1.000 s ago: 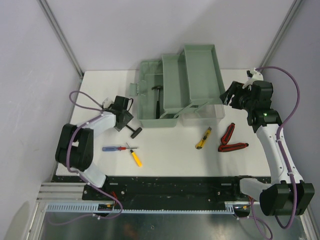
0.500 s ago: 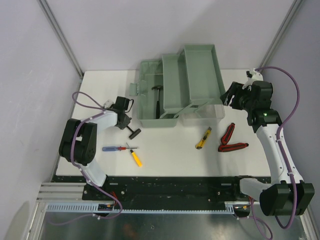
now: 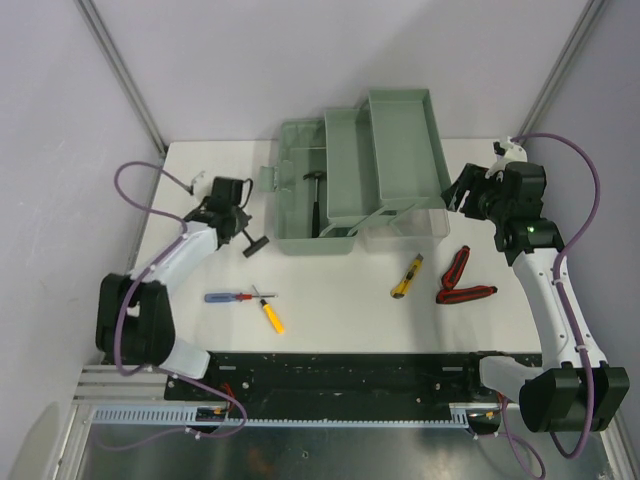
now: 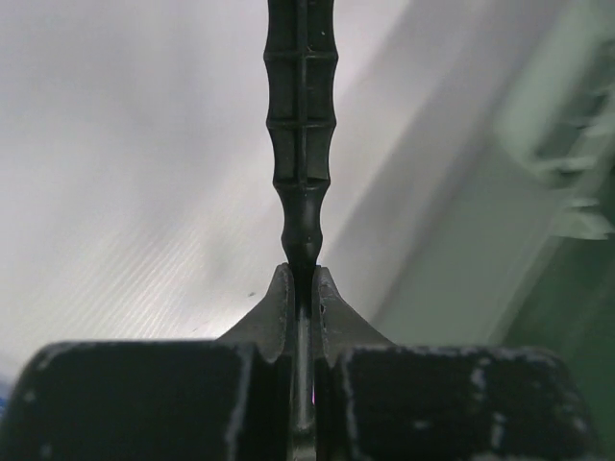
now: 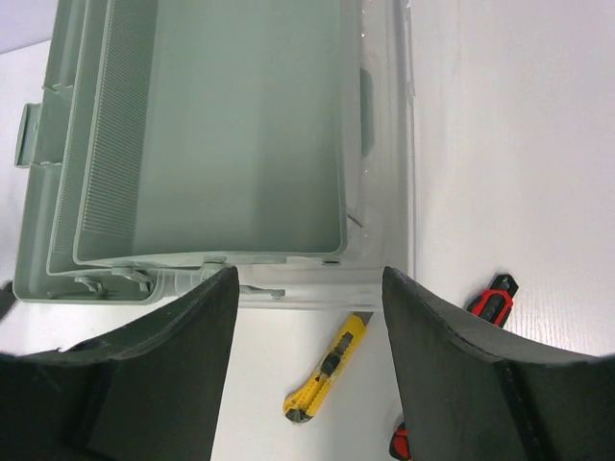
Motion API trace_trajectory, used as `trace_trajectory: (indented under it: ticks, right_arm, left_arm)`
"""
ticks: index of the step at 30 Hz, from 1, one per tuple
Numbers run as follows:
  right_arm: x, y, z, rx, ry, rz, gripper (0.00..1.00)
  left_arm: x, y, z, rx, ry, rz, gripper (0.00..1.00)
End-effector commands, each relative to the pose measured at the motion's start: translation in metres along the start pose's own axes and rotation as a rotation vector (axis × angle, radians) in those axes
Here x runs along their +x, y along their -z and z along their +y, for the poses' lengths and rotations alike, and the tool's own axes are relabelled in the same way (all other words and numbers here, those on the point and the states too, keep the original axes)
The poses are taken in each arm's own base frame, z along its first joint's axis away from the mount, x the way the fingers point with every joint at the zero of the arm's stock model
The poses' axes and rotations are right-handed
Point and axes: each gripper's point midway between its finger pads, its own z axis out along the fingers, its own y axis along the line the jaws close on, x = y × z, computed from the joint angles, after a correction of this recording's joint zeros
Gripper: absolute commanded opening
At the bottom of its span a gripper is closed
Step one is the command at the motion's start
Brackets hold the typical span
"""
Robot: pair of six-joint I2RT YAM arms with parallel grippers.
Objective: Pack the tool kit
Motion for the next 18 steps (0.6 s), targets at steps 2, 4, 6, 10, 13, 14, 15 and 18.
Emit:
trace_trajectory:
  ticks: [2,4,6,10,13,14,15,18]
  right_arm:
    - [-0.019,0.009,0.002,0.005,0.025,-0.065,0.66]
    - [-0.018,0.009,0.002,0.004,0.023,-0.063,0.66]
    - [-0.017,0.008,0.002,0.003,0.02,-0.059,0.66]
    - [-0.016,0.006,0.003,-0.001,0.016,-0.053,0.66]
    - [-0.016,0.006,0.002,0.001,0.016,-0.054,0.66]
    - [-0.016,0.006,0.002,0.002,0.016,-0.053,0.66]
    - [-0.016,0.006,0.002,0.003,0.016,-0.053,0.66]
    - [-0.015,0.006,0.0,0.01,0.014,-0.05,0.66]
  left_arm:
    - [-0.097,0.073,-0.067,0.291,-0.048,-0.243,0.0]
    - [-0.107,0.087,-0.093,0.399,-0.091,-0.257,0.0]
    - [-0.111,0.095,-0.118,0.501,-0.146,-0.258,0.0]
    - [-0.104,0.093,-0.165,0.665,-0.24,-0.21,0.0]
    - [-0.093,0.084,-0.193,0.725,-0.289,-0.169,0.0]
    - [-0.092,0.08,-0.199,0.727,-0.3,-0.165,0.0]
    - [-0.089,0.076,-0.205,0.727,-0.311,-0.162,0.0]
    - [-0.073,0.065,-0.218,0.743,-0.351,-0.129,0.0]
